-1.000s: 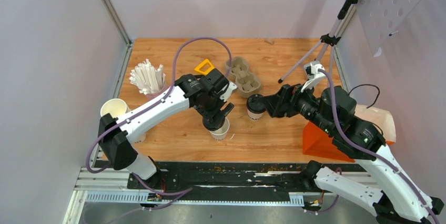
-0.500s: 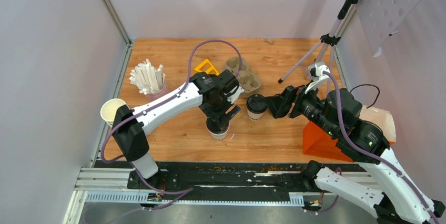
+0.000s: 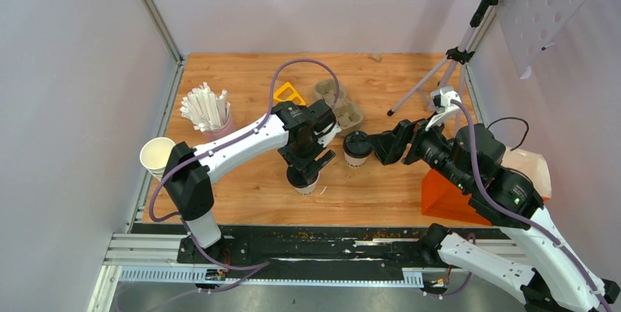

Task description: Pack the takeout coffee

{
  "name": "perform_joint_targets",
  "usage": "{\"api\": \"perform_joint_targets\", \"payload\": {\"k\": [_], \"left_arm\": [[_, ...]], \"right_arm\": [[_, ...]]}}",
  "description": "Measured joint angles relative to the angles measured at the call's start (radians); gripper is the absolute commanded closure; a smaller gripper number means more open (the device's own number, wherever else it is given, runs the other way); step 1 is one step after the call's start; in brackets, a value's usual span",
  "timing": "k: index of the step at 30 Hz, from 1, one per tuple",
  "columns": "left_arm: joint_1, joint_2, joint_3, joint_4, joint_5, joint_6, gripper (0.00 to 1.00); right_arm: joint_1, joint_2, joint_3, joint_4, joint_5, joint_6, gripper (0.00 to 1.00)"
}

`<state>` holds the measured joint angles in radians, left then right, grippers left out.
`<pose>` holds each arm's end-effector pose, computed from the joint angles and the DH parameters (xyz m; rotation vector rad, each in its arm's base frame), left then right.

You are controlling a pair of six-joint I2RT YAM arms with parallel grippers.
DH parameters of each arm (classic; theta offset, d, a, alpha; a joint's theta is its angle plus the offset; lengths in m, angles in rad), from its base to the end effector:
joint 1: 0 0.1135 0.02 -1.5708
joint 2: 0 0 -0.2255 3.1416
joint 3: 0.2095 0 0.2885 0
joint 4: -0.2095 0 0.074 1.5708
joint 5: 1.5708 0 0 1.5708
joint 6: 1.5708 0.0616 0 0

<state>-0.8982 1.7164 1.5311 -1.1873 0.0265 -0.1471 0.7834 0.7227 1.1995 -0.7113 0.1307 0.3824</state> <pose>0.2279 -0.2887 0.2107 1.0958 2.7686 -0.1820 0.1512 0.1393 0.4141 -0.2761 1.8404 0.7059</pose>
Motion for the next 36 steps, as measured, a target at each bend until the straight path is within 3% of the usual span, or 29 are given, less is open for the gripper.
{"api": "perform_joint_targets", "payload": {"k": [11,15,24,31,36], "left_arm": [[-0.005,0.0,0.0,0.002,0.007,0.005,0.16],[-0.005,0.0,0.0,0.002,0.006,0.011,0.0],[-0.005,-0.023,0.004,0.032,0.024,0.016,0.0],[0.005,-0.157,0.002,0.11,-0.063,-0.021,0.0],[0.073,-0.333,-0.076,0.232,-0.117,-0.079,0.02]], "right_arm": [[0.0,0.001,-0.002,0.0,0.0,0.0,0.0],[0.0,0.007,-0.004,0.0,0.0,0.0,0.0],[0.0,0.036,-0.004,-0.012,-0.001,0.005,0.0],[0.0,0.048,-0.022,-0.012,-0.024,0.016,0.06],[0.0,0.065,-0.061,0.013,-0.072,0.047,0.11]]}}
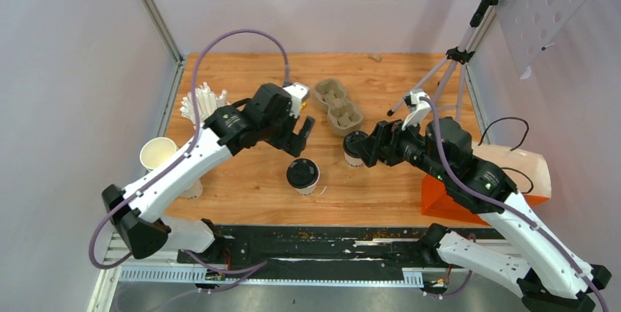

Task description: Pack the takeout coffee

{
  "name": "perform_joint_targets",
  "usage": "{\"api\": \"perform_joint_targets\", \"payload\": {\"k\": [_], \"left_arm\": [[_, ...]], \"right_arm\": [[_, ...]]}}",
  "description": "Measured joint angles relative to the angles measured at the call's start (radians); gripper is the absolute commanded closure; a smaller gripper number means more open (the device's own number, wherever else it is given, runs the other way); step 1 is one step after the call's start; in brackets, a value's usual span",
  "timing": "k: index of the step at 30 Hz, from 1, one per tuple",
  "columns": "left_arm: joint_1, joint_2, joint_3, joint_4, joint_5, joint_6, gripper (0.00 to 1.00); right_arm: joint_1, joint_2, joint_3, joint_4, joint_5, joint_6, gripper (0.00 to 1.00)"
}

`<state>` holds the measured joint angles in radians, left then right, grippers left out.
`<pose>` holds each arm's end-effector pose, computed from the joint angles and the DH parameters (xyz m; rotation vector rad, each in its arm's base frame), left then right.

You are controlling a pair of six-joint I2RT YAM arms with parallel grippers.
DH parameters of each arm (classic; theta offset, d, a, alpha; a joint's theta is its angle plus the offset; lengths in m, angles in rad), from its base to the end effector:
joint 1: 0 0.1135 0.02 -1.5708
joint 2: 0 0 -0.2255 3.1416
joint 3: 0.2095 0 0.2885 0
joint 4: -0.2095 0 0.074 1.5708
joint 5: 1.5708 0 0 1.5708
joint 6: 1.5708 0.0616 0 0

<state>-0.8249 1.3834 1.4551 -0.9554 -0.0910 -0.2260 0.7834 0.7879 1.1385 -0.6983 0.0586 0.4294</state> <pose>0.2355 -0.2467 0.3105 0.6934 2.3827 -0.3475 0.1675 0.1617 0.3805 -0.3104 1.9682 0.7481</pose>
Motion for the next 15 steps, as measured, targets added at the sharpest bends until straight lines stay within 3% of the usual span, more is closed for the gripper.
{"api": "perform_joint_targets", "payload": {"k": [7,13,15], "left_arm": [[0.148,-0.165,-0.197,0.116,0.058,-0.097,0.27],[0.26,-0.239,-0.429,0.239,0.24,-0.183,0.36],[0.283,-0.279,-0.496,0.276,0.287,-0.208,0.38]], "right_arm": [[0.0,0.116,-0.029,0.049,-0.076,0.046,0.26],[0.001,0.227,-0.057,0.095,-0.14,0.085,0.44],[0.002,0.257,-0.066,0.112,-0.159,0.091,0.45]]}}
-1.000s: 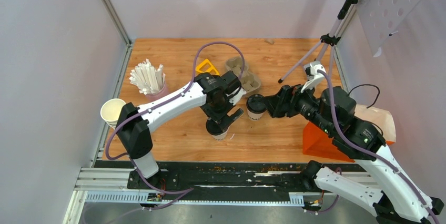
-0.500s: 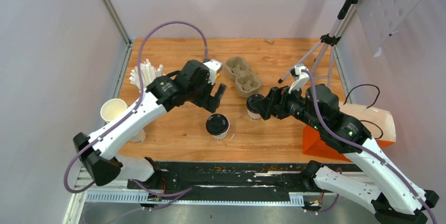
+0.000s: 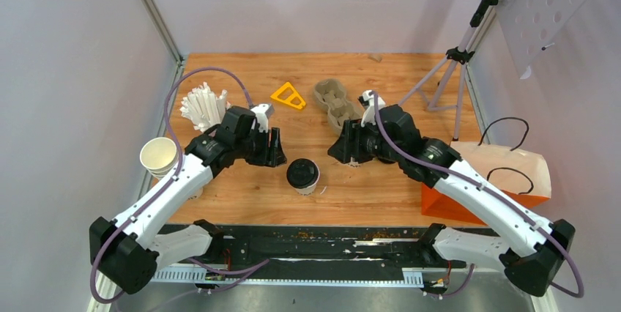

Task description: Pack the takeout coffee

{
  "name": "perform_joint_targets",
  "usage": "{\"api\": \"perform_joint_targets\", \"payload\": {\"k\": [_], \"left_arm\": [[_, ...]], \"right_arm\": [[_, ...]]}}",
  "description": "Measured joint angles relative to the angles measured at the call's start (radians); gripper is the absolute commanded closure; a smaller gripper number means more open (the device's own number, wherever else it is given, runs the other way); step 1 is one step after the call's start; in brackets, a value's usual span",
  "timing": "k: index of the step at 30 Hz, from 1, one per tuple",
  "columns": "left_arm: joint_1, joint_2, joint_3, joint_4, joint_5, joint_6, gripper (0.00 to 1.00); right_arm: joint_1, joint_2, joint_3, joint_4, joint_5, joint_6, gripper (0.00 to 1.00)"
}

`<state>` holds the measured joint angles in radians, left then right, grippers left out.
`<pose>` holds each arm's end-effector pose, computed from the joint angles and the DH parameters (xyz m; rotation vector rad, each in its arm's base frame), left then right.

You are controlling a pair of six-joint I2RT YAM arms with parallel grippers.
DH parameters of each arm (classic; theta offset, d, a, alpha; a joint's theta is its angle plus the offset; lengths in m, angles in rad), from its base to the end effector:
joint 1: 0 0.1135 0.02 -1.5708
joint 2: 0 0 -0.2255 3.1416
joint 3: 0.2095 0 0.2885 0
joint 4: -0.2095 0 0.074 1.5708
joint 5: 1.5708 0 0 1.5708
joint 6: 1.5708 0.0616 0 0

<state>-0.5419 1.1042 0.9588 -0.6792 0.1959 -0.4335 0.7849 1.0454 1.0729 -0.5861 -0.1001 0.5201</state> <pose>0.2489 -0.1638 0.2347 0.2303 2.4788 -0.6722 0.2093 0.2178 0.3046 -0.3596 2.2259 0.8482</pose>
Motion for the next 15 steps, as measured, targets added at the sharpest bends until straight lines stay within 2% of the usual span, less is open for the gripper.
{"api": "perform_joint_targets", "payload": {"k": [7,15], "left_arm": [[0.013,-0.041,-0.101,0.111,0.101,-0.042,0.43],[0.013,-0.038,-0.172,0.169,0.137,-0.063,0.44]], "right_arm": [[0.008,0.153,-0.003,0.034,-0.056,0.002,0.42],[0.016,0.299,-0.002,0.03,-0.113,-0.016,0.35]]}}
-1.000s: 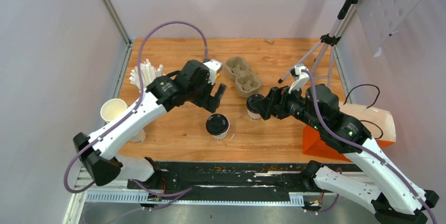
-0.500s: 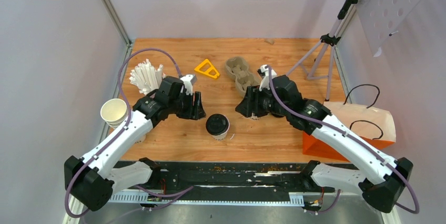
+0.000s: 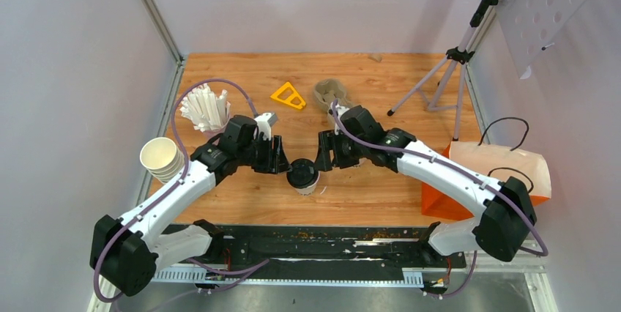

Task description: Pack the takeout coffee

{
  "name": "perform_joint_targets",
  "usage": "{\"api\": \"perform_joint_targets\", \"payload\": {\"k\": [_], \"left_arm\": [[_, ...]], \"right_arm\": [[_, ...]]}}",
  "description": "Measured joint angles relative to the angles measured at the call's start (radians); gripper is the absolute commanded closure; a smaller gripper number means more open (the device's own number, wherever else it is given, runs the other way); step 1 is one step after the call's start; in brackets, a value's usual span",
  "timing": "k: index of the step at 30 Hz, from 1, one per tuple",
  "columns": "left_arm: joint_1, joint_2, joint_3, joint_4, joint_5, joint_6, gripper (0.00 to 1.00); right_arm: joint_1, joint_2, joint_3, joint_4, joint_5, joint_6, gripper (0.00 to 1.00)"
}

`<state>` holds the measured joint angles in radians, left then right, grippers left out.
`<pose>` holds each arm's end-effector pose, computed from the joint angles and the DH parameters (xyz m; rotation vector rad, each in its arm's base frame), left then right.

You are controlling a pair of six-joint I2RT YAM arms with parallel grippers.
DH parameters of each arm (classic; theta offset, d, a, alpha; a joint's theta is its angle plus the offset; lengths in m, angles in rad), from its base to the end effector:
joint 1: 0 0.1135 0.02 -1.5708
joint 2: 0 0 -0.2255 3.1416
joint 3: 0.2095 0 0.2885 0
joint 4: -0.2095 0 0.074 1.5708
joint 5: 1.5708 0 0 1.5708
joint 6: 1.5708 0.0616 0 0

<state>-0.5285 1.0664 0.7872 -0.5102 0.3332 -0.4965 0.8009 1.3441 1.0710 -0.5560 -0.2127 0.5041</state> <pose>0.2419 -0.1646 0.1970 0.2114 2.4769 -0.8643 0.2328 0.2588 0.2159 -0.4826 2.5109 0.8198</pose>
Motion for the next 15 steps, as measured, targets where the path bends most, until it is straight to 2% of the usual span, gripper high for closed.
{"api": "perform_joint_targets", "payload": {"k": [15], "left_arm": [[0.0,0.03,-0.035,0.074,0.048,-0.015,0.54]], "right_arm": [[0.003,0.099,0.016,0.009,-0.069,-0.043,0.38]]}}
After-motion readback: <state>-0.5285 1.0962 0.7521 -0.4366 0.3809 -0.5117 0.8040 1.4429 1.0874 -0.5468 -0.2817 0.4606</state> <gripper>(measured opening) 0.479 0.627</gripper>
